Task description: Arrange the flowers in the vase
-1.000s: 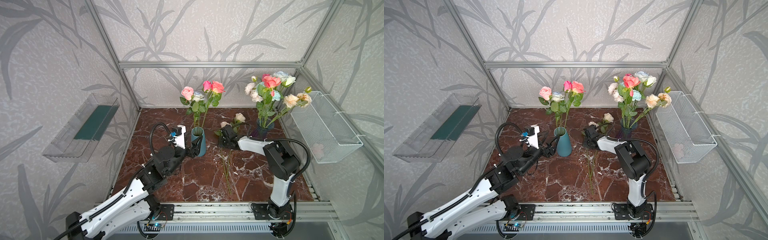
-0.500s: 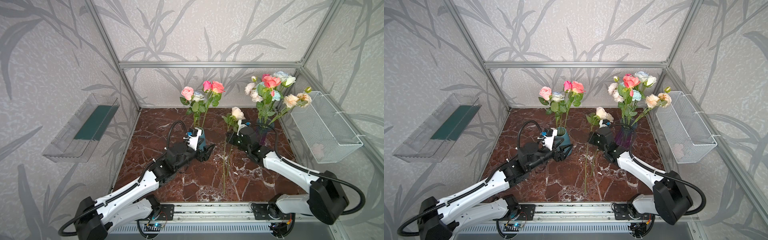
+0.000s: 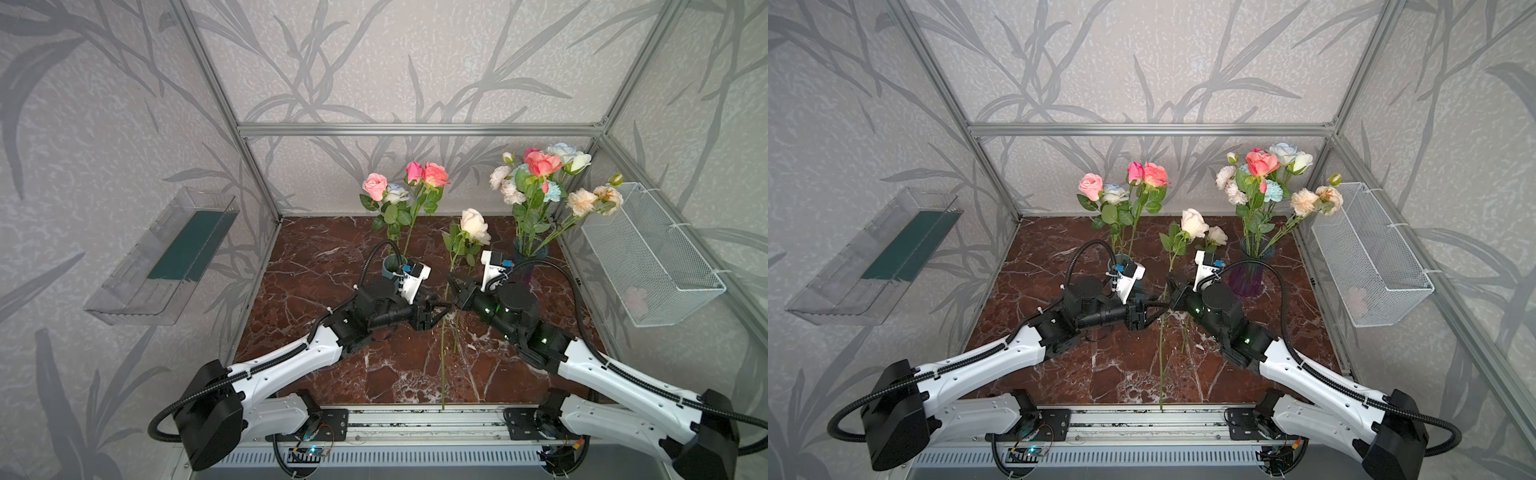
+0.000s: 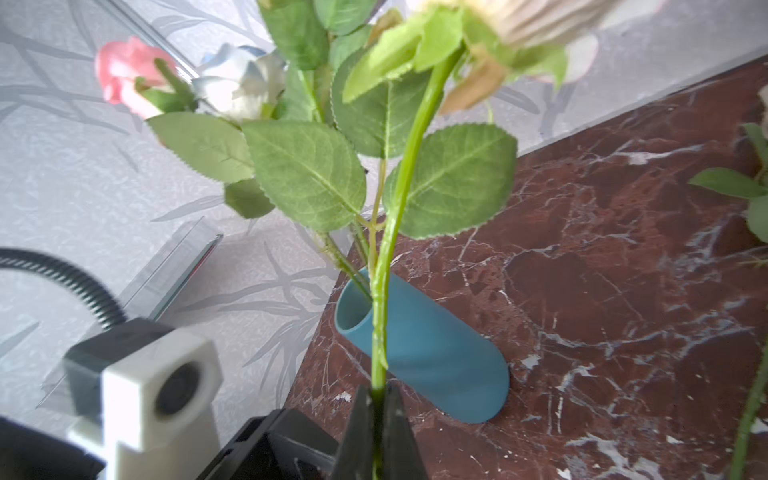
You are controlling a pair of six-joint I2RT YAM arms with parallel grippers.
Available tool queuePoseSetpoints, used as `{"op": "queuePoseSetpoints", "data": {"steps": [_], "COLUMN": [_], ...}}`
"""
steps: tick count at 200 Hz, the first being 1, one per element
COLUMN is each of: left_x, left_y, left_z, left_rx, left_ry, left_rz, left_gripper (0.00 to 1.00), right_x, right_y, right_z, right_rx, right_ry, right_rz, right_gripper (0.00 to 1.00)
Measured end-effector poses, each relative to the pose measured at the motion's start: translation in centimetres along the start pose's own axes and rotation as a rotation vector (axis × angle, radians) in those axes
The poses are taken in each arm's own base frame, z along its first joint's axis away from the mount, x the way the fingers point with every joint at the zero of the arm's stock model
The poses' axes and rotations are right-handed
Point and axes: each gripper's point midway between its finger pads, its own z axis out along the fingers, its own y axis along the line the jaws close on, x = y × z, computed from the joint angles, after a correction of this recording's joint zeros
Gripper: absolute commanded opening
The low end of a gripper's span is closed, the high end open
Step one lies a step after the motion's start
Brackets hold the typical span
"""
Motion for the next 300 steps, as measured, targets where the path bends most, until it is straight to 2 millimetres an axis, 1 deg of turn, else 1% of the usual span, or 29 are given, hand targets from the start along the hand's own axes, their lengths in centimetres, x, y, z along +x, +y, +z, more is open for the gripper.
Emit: {"op": "queuePoseSetpoints", "data": {"steps": [19,31,43,59,77,80,85,93,98,108,118,134,146,153,164,173,176,190,203,213,223,243,257,263,274,284,300], "left_x": [-0.3,-0.4,-0.5,-0.6,-0.7,-0.7,-0.8,-0.8,-0.8,-0.7,-0.8,-1.6,-3.0,-4.3,-7.0,-9.4,-10.5,-14.3,-17.6,-19.6,-21.4,-23.7,-24.7,-25.0,-25.0,-24.6,-24.0], "left_y": [-0.6,-1.0,-1.1,-0.7,-0.5,-0.5,-0.5,-0.5,-0.5,-0.5,-0.4,-0.4,-0.7,-0.9,-1.8,-2.7,-3.1,-4.9,-6.5,-7.5,-8.2,-8.6,-8.2,-7.9,-6.9,-5.6,-3.7], "left_z": [0.0,0.0,0.0,-0.1,-0.1,-0.1,-0.1,-0.1,-0.1,-0.2,-0.5,-1.5,-2.7,-3.6,-5.4,-7.0,-7.8,-10.5,-12.8,-14.0,-14.8,-15.1,-14.4,-13.8,-12.6,-11.4,-10.2], "left_rx": [0.031,0.047,0.052,0.035,0.028,0.027,0.026,0.024,0.022,0.016,0.004,-0.031,-0.067,-0.095,-0.138,-0.166,-0.181,-0.220,-0.258,-0.288,-0.323,-0.390,-0.437,-0.457,-0.489,-0.527,-0.578], "left_ry": [-0.004,-0.008,-0.010,-0.013,-0.019,-0.020,-0.021,-0.022,-0.021,-0.019,-0.021,-0.048,-0.093,-0.132,-0.211,-0.285,-0.320,-0.437,-0.529,-0.579,-0.620,-0.653,-0.644,-0.632,-0.599,-0.560,-0.502], "left_rz": [0.000,-0.003,-0.004,-0.005,-0.007,-0.007,-0.006,-0.006,0.000,0.010,0.025,0.061,0.108,0.138,0.205,0.257,0.279,0.371,0.454,0.506,0.562,0.649,0.698,0.715,0.740,0.752,0.754], "left_gripper": [0.30,0.17,0.10,0.00,0.00,0.00,0.00,0.00,0.00,0.00,0.00,0.00,0.00,0.00,0.00,0.00,0.00,0.00,0.00,0.00,0.00,0.00,0.00,0.00,0.00,0.00,0.00], "right_x": [0.5,0.5,0.5,0.3,0.2,0.2,0.2,0.2,0.2,0.2,0.0,-0.7,-1.7,-2.5,-3.6,-4.0,-3.9,-3.7,-2.9,-2.3,-2.0,-2.0,-2.3,-2.5,-2.8,-3.0,-3.3], "right_y": [0.7,0.9,1.1,1.4,1.5,1.5,1.6,1.6,1.6,1.7,1.8,2.1,2.4,2.6,2.5,2.0,1.6,0.1,-1.5,-2.5,-3.0,-3.5,-3.5,-3.5,-3.5,-3.6,-4.0], "right_z": [-0.1,-0.2,-0.2,-0.3,-0.3,-0.3,-0.3,-0.3,-0.3,-0.4,-0.8,-1.8,-3.2,-4.0,-5.6,-6.5,-6.8,-7.8,-8.1,-8.1,-8.1,-8.4,-8.9,-9.1,-9.5,-9.9,-10.5], "right_rx": [-0.014,-0.019,-0.022,-0.030,-0.031,-0.031,-0.031,-0.031,-0.032,-0.035,-0.039,-0.048,-0.059,-0.066,-0.077,-0.075,-0.069,-0.049,-0.011,0.018,0.034,0.054,0.053,0.051,0.049,0.048,0.052], "right_ry": [0.005,0.000,-0.005,-0.018,-0.025,-0.026,-0.026,-0.027,-0.027,-0.027,-0.028,-0.041,-0.066,-0.090,-0.137,-0.163,-0.169,-0.197,-0.197,-0.189,-0.184,-0.184,-0.198,-0.205,-0.215,-0.227,-0.245], "right_rz": [-0.014,-0.016,-0.016,-0.016,-0.019,-0.020,-0.023,-0.027,-0.028,-0.035,-0.045,-0.057,-0.059,-0.056,-0.046,-0.039,-0.038,-0.024,-0.027,-0.034,-0.039,-0.045,-0.040,-0.037,-0.033,-0.029,-0.024], "right_gripper": [0.00,0.00,0.00,0.00,0.01,0.04,0.14,0.27,0.33,0.41,0.45,0.45,0.45,0.45,0.45,0.45,0.45,0.45,0.45,0.45,0.45,0.45,0.45,0.45,0.45,0.45,0.45]}}
